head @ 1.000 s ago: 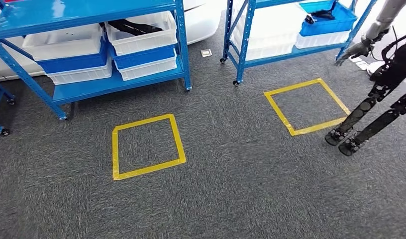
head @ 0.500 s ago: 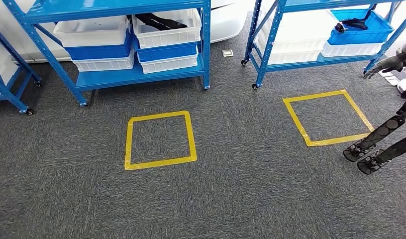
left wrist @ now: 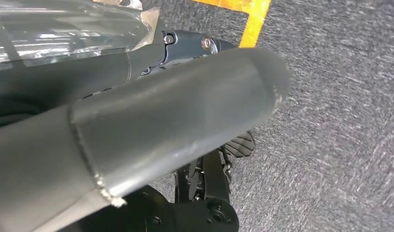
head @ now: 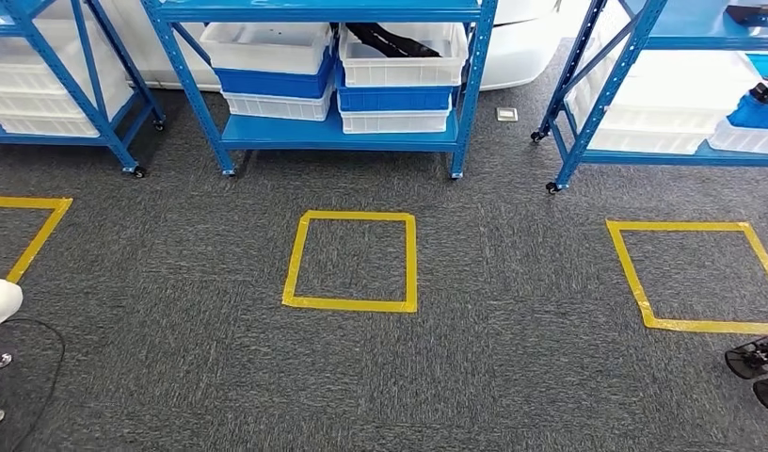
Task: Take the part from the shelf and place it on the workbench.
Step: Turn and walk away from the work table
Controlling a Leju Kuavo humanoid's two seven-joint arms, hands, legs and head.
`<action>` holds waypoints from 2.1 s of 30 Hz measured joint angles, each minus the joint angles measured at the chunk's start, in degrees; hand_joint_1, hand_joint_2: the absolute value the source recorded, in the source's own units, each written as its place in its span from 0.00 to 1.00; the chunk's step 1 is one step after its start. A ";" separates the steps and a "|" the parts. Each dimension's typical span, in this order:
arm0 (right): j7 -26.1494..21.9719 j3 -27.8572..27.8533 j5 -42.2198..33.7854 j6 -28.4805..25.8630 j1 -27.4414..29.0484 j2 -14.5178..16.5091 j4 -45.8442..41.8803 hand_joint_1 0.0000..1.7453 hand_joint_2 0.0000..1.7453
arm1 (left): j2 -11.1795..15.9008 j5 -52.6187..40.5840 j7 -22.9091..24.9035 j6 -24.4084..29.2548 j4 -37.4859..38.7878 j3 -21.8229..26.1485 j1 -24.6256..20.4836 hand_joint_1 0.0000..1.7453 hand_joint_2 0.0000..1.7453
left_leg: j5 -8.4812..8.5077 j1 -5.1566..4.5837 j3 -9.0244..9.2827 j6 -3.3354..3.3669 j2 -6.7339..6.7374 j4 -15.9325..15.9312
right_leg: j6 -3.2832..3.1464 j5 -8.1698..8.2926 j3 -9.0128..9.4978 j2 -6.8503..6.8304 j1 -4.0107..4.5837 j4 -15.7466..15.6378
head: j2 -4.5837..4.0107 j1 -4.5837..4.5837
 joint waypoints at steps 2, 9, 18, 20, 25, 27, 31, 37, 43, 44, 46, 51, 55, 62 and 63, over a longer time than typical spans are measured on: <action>-0.03 -0.04 0.03 0.02 -0.16 0.00 0.00 0.00 0.00 | 0.09 0.00 -0.24 0.01 0.00 0.00 0.18 0.00 0.00 | -0.04 0.15 -0.26 -0.48 -0.35 0.11 | -0.72 0.21 0.43 -1.04 -0.22 -0.17 | 0.00 -0.03; -0.27 -0.09 0.19 0.20 0.12 0.11 0.00 0.00 0.00 | 0.13 0.00 -0.56 0.01 0.00 0.00 0.17 0.00 0.00 | -6.92 0.55 -8.69 -1.94 6.23 16.41 | -2.51 -0.08 0.89 -5.70 -0.28 -0.34 | 0.00 -0.75; -0.39 -0.09 0.39 0.22 -0.43 0.21 -0.01 0.00 0.00 | 0.14 0.00 -0.70 0.01 -0.02 0.00 0.06 0.00 0.00 | -0.07 -0.02 -0.42 0.19 8.29 0.16 | -0.50 -1.71 2.09 -9.14 0.68 -0.26 | 0.00 -0.49; -0.39 -0.09 0.40 0.22 -0.38 0.22 -0.02 0.00 0.00 | 0.09 0.00 -0.73 0.01 -0.02 0.00 0.04 0.00 0.00 | 0.44 0.29 -0.10 1.01 7.12 -0.47 | -0.55 -3.84 0.42 -6.62 0.55 3.72 | 0.00 -0.27; -0.40 -0.10 0.39 0.22 0.05 0.18 -0.02 0.00 0.00 | 0.12 0.00 -0.73 0.01 -0.02 0.00 -0.03 0.00 0.00 | 0.51 0.24 -0.16 1.36 3.56 -0.44 | -0.07 -7.49 -6.45 -3.51 0.13 15.89 | 0.00 -0.04; -0.39 -0.11 0.39 0.22 0.10 0.15 -0.02 0.00 0.00 | 0.09 0.00 -0.73 0.01 -0.02 0.00 0.01 0.00 0.00 | 0.46 0.24 -0.05 1.24 2.26 -0.36 | 0.79 -4.39 -4.18 -2.68 -0.01 10.07 | 0.00 -0.02; -0.44 -0.11 0.46 0.22 0.02 0.07 0.00 0.00 0.00 | 0.01 0.03 -0.74 0.00 -0.02 0.01 0.05 0.00 0.00 | 0.10 -0.06 -0.15 0.35 0.07 0.07 | 0.66 0.39 -0.24 0.17 -0.06 -0.31 | 0.00 0.02; -2.06 -0.11 0.92 -0.95 -0.14 0.17 0.00 0.00 0.00 | 0.13 0.32 -0.94 -0.55 -0.02 0.12 0.28 0.00 0.00 | -4.22 0.23 -3.79 -1.31 4.29 7.31 | -1.81 0.83 0.81 -2.68 -0.51 -0.79 | 0.00 -0.36; -2.25 -0.11 1.39 -1.05 -0.23 0.15 0.00 0.00 0.00 | 0.16 0.75 -1.40 -1.29 -0.02 0.23 0.27 0.00 0.00 | -2.86 1.27 -4.82 -2.31 6.67 9.17 | -1.85 0.36 1.09 -4.48 -0.44 -0.76 | 0.00 -0.54; -2.22 -0.11 1.58 -1.05 -0.26 0.16 0.00 0.00 0.00 | 0.18 0.83 -1.42 -1.33 -0.02 0.26 0.21 0.00 0.00 | -1.46 1.23 -2.66 -2.23 6.98 5.19 | -1.59 0.16 1.19 -4.57 -0.29 -0.73 | 0.00 -0.57; -2.13 -0.11 1.95 -1.05 -0.32 0.17 0.00 0.00 0.00 | 0.18 1.02 -1.42 -1.35 -0.02 0.35 0.09 0.00 0.00 | -0.63 0.96 -0.26 -1.77 7.28 0.83 | -0.88 -0.30 1.20 -4.71 0.07 -0.81 | 0.00 -0.48; -1.88 -0.09 2.27 -1.05 -0.59 0.25 -0.02 0.00 0.00 | -0.02 1.21 -1.35 -1.35 -0.02 0.76 0.04 0.00 0.00 | -0.67 0.52 1.03 0.54 6.61 -0.69 | 0.46 -2.13 0.57 -4.61 0.02 1.80 | 0.00 -0.16; -1.75 -0.09 2.07 -1.05 -0.35 0.28 -0.02 0.00 0.00 | -0.05 0.87 -1.34 -1.56 -0.02 0.85 0.00 0.00 0.00 | -1.30 0.38 1.94 1.47 5.99 -0.92 | 0.44 -6.75 -7.46 -3.59 -0.31 15.43 | 0.00 0.07; -1.59 -0.10 1.69 -1.15 -0.16 0.29 0.02 0.00 0.00 | -0.16 0.45 -1.34 -1.96 -0.02 0.84 0.16 0.00 0.00 | -4.34 -0.07 4.34 -0.15 4.76 -0.80 | 1.14 2.44 -2.35 -3.45 0.09 0.13 | 0.00 0.21; -1.59 -0.10 1.66 -1.20 -0.23 0.29 0.01 0.00 0.00 | -0.15 0.34 -1.34 -2.01 -0.02 0.84 0.14 0.00 0.00 | -4.70 -0.04 4.53 -0.49 4.73 -0.86 | 0.51 2.24 -2.06 -3.45 0.25 0.01 | 0.00 0.19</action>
